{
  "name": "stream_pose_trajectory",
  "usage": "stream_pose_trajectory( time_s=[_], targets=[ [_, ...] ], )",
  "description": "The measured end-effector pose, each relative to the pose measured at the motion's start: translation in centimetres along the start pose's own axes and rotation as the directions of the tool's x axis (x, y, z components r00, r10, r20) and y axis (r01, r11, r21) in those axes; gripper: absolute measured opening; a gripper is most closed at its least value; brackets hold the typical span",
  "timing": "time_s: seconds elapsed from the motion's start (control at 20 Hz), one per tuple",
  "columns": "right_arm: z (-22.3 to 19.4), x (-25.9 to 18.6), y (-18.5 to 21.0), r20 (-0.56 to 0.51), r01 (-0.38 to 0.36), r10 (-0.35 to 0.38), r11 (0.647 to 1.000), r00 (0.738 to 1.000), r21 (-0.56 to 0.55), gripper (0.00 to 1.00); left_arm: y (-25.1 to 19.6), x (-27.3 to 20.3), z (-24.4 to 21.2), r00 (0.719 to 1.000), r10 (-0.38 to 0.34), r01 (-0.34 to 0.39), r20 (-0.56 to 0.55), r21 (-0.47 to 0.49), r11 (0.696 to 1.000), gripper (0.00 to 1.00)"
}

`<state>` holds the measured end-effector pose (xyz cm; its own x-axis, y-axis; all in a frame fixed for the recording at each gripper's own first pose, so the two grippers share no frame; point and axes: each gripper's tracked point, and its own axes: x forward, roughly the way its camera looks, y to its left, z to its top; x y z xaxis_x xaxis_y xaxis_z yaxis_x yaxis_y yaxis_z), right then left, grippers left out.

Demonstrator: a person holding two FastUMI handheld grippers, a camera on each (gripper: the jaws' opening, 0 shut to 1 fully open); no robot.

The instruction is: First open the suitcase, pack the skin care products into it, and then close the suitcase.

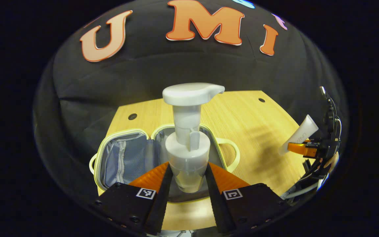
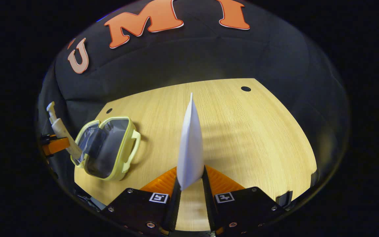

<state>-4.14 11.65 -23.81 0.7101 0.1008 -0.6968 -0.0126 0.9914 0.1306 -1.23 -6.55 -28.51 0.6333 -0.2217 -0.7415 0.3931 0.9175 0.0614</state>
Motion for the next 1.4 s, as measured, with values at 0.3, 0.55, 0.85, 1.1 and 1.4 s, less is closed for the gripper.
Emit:
stream_pose_trajectory(
  time_s=[0.3, 0.55, 0.85, 1.1, 1.4],
  targets=[
    [-1.9, -2.4, 3.4, -0.024, -0.015, 0.016, 0.998, 1.000, 0.053, 0.38, 0.5, 1.4, -1.1, 0.950, -0.118, 0.120, -0.288, -0.012, 0.993, 0.60],
    [-3.2, -3.5, 3.2, -0.056, 0.013, -0.009, 0.997, 0.998, 0.079, 0.38, 0.6, 4.9, -1.8, 0.902, -0.146, 0.134, -0.406, -0.056, 0.989, 0.60],
    [-5.1, -4.0, 2.3, -0.108, 0.045, -0.032, 0.992, 0.994, 0.118, 0.38, 1.0, 9.5, -4.4, 0.859, -0.128, 0.111, -0.495, -0.063, 0.992, 0.60],
    [-5.2, -3.9, 1.6, -0.120, 0.060, -0.048, 0.993, 0.992, 0.102, 0.38, 1.1, 11.7, -6.1, 0.847, -0.124, 0.078, -0.517, -0.111, 0.991, 0.60],
    [-4.6, -3.4, 2.0, -0.121, 0.043, -0.029, 0.993, 0.992, 0.113, 0.38, 0.5, 11.8, -3.8, 0.894, -0.106, 0.081, -0.436, -0.077, 0.994, 1.00]
  ],
)
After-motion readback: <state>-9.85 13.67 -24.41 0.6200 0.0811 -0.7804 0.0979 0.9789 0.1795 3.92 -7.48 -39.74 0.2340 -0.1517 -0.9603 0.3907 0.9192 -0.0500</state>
